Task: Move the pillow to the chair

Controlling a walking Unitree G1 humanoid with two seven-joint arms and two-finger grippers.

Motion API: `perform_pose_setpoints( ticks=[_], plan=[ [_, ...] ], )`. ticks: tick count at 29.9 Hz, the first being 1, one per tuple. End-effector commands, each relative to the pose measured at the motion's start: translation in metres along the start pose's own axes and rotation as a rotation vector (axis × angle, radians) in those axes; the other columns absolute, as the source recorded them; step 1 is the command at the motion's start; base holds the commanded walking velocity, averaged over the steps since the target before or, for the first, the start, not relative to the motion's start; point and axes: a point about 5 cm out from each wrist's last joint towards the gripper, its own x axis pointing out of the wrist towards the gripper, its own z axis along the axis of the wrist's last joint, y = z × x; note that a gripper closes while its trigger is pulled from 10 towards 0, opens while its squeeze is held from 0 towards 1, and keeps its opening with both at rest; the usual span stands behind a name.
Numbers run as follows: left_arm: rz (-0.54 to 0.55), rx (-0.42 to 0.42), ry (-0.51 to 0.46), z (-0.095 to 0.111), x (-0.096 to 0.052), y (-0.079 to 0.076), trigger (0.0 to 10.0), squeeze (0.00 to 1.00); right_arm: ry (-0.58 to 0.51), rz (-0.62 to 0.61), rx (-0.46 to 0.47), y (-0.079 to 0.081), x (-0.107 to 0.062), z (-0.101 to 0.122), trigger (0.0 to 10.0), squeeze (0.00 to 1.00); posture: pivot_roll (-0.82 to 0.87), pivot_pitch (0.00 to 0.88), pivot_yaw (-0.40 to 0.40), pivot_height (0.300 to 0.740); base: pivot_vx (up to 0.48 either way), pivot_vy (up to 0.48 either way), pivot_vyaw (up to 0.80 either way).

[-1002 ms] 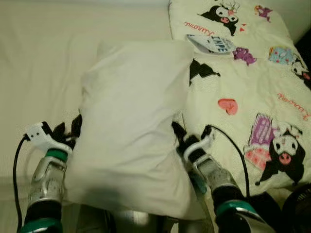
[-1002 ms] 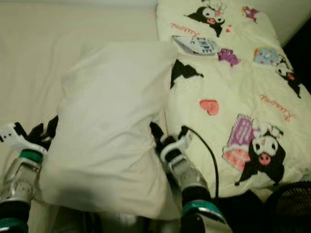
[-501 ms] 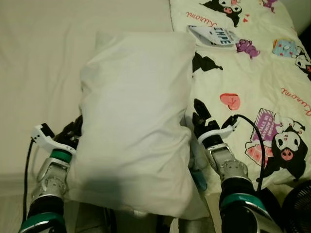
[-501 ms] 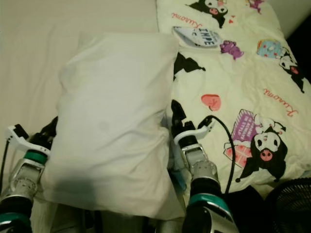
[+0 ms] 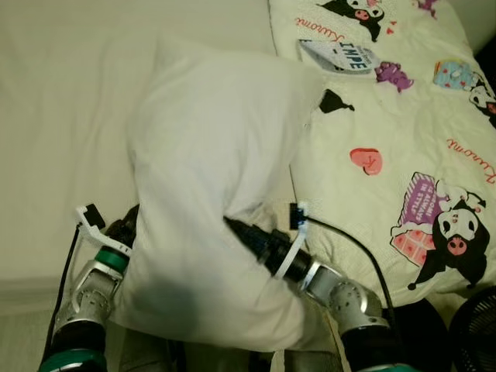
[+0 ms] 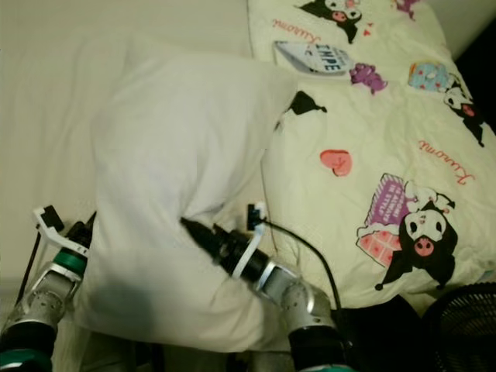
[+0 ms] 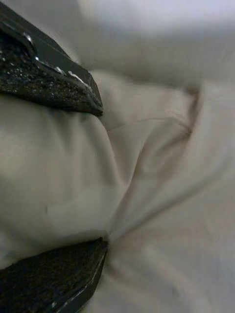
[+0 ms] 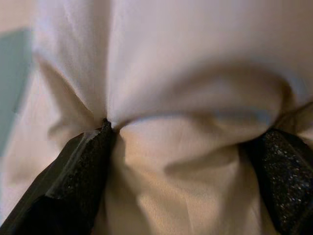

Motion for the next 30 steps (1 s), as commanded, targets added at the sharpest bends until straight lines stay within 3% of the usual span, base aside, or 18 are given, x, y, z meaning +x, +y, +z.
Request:
perform_pose_setpoints(
  ticks=[1,4,5,6,10,12,17,26,30],
  plan=[
    [-0.120,-0.059,0.185,-0.043,0.008,-0.024,10.0,0.00,0.120,0.007,0.040,0.006,0.013,-0.033,7.0,0.00,-0.04,0.284,-0.030,0.595,0.000,0.000,0.00],
    [-0.134,-0.070,0.186,-0.044,0.009,-0.025,10.0,0.00,0.113,-0.016,0.039,0.005,0.013,-0.033,7.0,0.00,-0.03,0.277,-0.026,0.595,0.000,0.000,0.00],
    [-0.122,-0.031,0.181,-0.045,0.009,-0.027,0.0,0.00,0.102,-0.036,0.033,0.004,0.015,-0.032,0.0,0.00,-0.02,0.260,-0.016,0.595,0.000,0.000,0.00],
    [-0.047,0.103,0.159,-0.043,0.008,-0.024,0.0,0.00,0.091,-0.061,0.005,0.004,0.017,-0.030,0.0,0.00,-0.01,0.238,-0.004,0.595,0.000,0.000,0.00],
    [-0.025,0.125,0.122,-0.037,0.009,-0.024,0.0,0.00,0.083,-0.098,-0.019,0.002,0.018,-0.029,0.0,0.00,-0.01,0.221,0.002,0.595,0.000,0.000,0.00],
    [0.028,0.171,0.048,-0.025,0.012,-0.025,0.0,0.00,0.037,-0.122,-0.022,0.002,0.020,-0.021,0.0,0.00,0.01,0.179,0.010,0.595,0.000,0.000,0.00],
    [0.043,0.162,0.012,-0.021,0.012,-0.031,0.0,0.00,-0.005,-0.147,-0.035,0.002,0.021,-0.016,0.0,0.00,0.03,0.154,0.006,0.595,0.000,0.000,0.00],
    [0.077,0.143,0.011,-0.036,0.011,-0.037,0.0,0.00,0.014,-0.163,-0.071,0.004,0.024,-0.019,0.0,0.00,0.03,0.120,0.006,0.595,0.000,0.000,0.00],
    [0.077,0.166,-0.002,-0.040,0.013,-0.048,0.0,0.00,-0.022,-0.168,-0.096,0.009,0.027,-0.017,0.0,0.00,0.03,0.099,0.006,0.595,0.000,0.000,0.00]
  ],
)
